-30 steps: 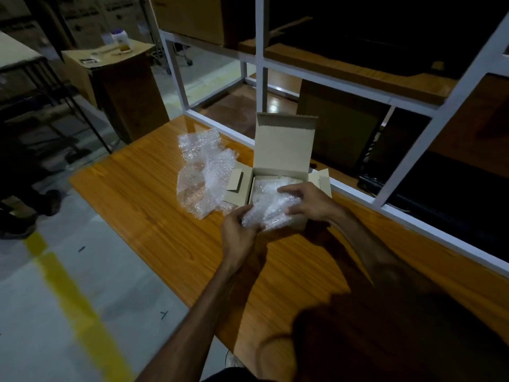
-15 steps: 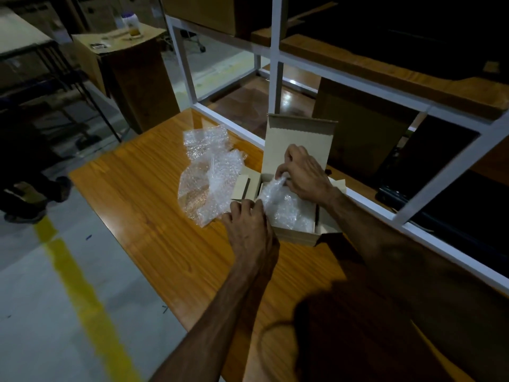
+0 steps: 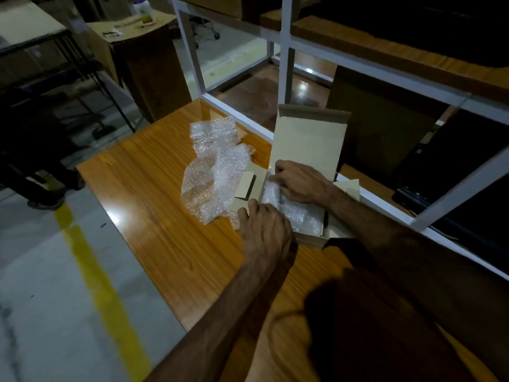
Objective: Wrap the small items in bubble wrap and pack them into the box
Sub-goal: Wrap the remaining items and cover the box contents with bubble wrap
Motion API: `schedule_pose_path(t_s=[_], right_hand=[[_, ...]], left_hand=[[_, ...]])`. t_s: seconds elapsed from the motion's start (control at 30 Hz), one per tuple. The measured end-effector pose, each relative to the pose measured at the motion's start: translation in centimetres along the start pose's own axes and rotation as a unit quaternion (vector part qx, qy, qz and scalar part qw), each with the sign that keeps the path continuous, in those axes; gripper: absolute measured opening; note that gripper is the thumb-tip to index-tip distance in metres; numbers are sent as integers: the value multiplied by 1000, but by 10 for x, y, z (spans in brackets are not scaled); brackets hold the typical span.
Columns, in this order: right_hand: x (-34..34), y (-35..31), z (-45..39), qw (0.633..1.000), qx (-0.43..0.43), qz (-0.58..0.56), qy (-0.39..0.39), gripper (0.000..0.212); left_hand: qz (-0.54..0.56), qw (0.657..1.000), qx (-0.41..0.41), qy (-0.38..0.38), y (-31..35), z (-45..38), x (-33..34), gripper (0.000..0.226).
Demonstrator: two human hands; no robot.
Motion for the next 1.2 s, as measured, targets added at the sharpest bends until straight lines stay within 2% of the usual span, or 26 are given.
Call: schedule_pose_path(t_s=[0.13,0.23,0.33,0.47,0.8,0.9,1.0,1.07,1.13,1.2], right_hand=[[4,-4,6,998,-25,56,-23,49],[9,-5,11,996,-38,81,8,42],[7,-9,10,992,-50,114,14,35],[4,-15,4,992,-59,113,-21,33],[-11,-24,-9,981,-79,142,-104,32],[-13,-20,-11,980,-82,149,-108,28],[-16,-11,-10,989,-62,82,-110,27],[-14,-4,-9,995,-45,15,-83,28],[-9,-3,-7,998,-28,-5,-55,30],[-7,-8,-8,998,-8,19,-51,28]], left_hand=[[5,999,7,-33,4,-2,0,23],[4,997,-4,-73,5,-2,-1,25],[0,997,-6,-73,4,-3,-4,20],[-18,994,-17,-104,-4,-14,-1,15],[-62,993,-30,-92,-3,-23,5,34],[-40,993,-87,-76,-8,-29,4,35],[47,986,-160,16,-18,-20,4,30],[110,973,-193,71,-25,-11,6,31],[183,951,-234,92,-30,-8,5,46],[246,915,-311,72,-32,-11,3,76]])
Point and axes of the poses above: each hand's wrist, its own z-axis away from the middle knuckle, its own x-axis out of the palm, y = z × x, the point moved 3 cm from there along -z, towards the middle knuckle, and after that the axes turned 10 degrees about -x, right-handed, at the moved point
